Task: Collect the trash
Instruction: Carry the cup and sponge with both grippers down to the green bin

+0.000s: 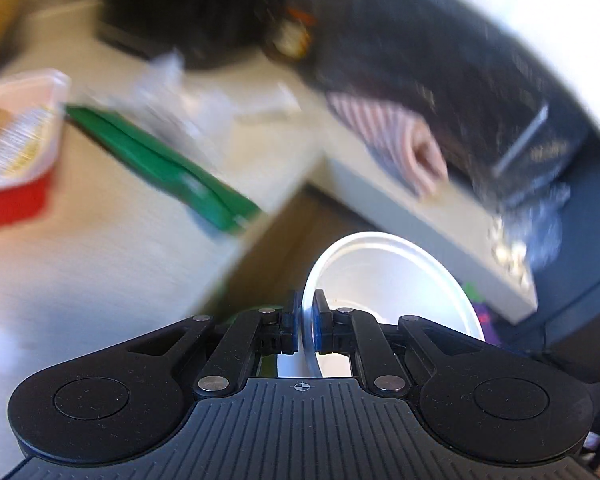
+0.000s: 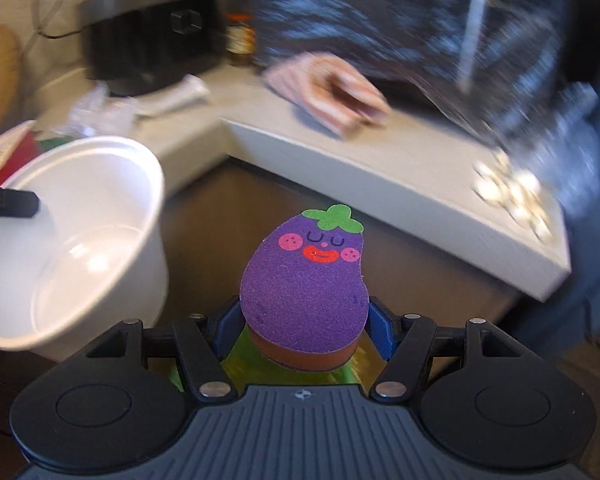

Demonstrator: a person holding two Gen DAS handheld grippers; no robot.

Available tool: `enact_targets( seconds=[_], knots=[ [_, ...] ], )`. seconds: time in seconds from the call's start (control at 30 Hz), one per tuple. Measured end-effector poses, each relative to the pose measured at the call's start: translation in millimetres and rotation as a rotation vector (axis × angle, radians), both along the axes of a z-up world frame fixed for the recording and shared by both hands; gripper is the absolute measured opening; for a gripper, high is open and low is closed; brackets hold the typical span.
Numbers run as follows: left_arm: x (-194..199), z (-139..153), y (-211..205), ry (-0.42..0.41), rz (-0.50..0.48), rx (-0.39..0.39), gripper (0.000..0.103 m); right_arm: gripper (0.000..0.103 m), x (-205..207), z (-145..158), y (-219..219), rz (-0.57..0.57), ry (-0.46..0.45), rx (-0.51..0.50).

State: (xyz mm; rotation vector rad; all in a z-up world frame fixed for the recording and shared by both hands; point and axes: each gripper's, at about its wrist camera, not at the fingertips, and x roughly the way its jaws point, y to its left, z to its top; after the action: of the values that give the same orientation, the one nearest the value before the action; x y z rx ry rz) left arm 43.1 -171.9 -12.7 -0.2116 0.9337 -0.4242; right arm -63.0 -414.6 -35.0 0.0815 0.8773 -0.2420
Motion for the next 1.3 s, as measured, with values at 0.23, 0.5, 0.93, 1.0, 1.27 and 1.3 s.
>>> enact_targets(
  seconds=[0.23, 0.5, 0.93, 1.0, 1.27, 1.3],
  knots=[
    [25, -123, -59, 0.257, -0.042, 0.083, 0.01, 0.065, -22, -31, -49, -0.101, 0.075, -0.016],
    [64, -274, -88, 0.4, -0.03, 0.032, 0.017, 0.065, -35, -57, -82, -0.139, 0.16, -0.075],
    [43, -241, -66, 0.384, 0.007, 0.033, 0.017, 0.065, 26, -117, -57, 0.11, 0.275, 0.055],
    [29, -210, -63, 0.347, -0.011, 0.009, 0.017, 0.065, 41, -140, -40, 0.199, 0.318, 0.083],
    [-15, -139, -22, 0.237, 0.076, 0.023, 0.017, 0.065, 90, -248, 20, 0.433, 0.534, 0.107],
    [-21, -137, -16, 0.245, 0.097, 0.023, 0.017, 0.065, 94, -259, 27, 0.44, 0.558, 0.134]
  ],
)
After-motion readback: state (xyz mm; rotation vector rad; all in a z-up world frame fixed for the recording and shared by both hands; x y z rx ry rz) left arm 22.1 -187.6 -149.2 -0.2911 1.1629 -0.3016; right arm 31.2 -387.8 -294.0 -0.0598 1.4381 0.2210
